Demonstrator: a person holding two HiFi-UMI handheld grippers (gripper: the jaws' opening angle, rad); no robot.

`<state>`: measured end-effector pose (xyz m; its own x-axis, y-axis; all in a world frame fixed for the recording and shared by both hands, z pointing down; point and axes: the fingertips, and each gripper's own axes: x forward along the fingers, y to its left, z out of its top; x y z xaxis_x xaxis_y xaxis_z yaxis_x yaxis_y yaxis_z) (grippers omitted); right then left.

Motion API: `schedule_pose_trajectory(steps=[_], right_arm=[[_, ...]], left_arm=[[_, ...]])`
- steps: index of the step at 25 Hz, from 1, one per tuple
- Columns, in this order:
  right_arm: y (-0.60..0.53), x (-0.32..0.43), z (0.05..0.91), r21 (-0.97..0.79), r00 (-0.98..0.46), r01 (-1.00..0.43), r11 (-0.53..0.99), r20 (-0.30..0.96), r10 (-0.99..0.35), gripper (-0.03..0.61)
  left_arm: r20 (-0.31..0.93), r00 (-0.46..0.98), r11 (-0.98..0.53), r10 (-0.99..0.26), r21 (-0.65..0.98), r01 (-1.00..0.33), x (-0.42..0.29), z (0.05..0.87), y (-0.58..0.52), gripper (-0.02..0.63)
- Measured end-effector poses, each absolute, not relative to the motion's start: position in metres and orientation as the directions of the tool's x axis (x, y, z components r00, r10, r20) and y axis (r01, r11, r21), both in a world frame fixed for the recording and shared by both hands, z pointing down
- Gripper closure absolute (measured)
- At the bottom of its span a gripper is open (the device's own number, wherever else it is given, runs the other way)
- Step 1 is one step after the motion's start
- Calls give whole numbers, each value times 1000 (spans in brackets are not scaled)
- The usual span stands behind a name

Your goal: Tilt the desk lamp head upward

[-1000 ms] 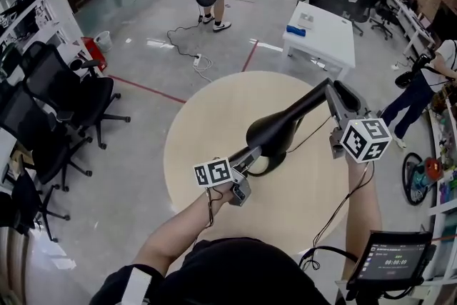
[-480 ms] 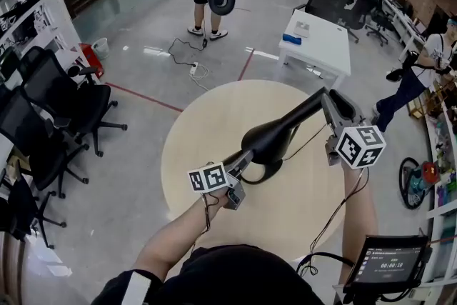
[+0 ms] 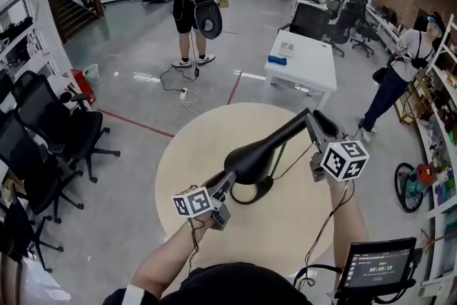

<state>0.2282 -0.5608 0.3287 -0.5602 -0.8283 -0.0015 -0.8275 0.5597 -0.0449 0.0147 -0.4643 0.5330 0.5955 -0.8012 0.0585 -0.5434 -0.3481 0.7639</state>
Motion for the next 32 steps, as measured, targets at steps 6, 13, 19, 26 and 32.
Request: schedule_pose_trajectory(steps=[6, 13, 19, 26, 32], right_arm=[[-566, 232, 336, -142, -562, -817, 559, -22, -827, 477], [-565, 244, 344, -214, -553, -810, 547, -32, -832, 477], [-567, 251, 359, -276, -547, -801, 531, -22, -837, 477], [-572, 254, 368, -325, -540, -792, 517, -20, -841, 485], [-575, 256, 374, -387, -535, -772, 503, -30, -844, 485]], left_arm=[[28, 560, -357, -828, 743, -566, -4, 509, -462, 446], [-31, 526, -388, -850, 713, -585, -17, 474, -457, 446], [-118, 504, -437, -855, 686, -581, -30, 431, -457, 446], [-165, 499, -476, -850, 646, -597, -35, 395, -462, 446], [-195, 504, -500, -841, 636, -588, -36, 377, -463, 446]])
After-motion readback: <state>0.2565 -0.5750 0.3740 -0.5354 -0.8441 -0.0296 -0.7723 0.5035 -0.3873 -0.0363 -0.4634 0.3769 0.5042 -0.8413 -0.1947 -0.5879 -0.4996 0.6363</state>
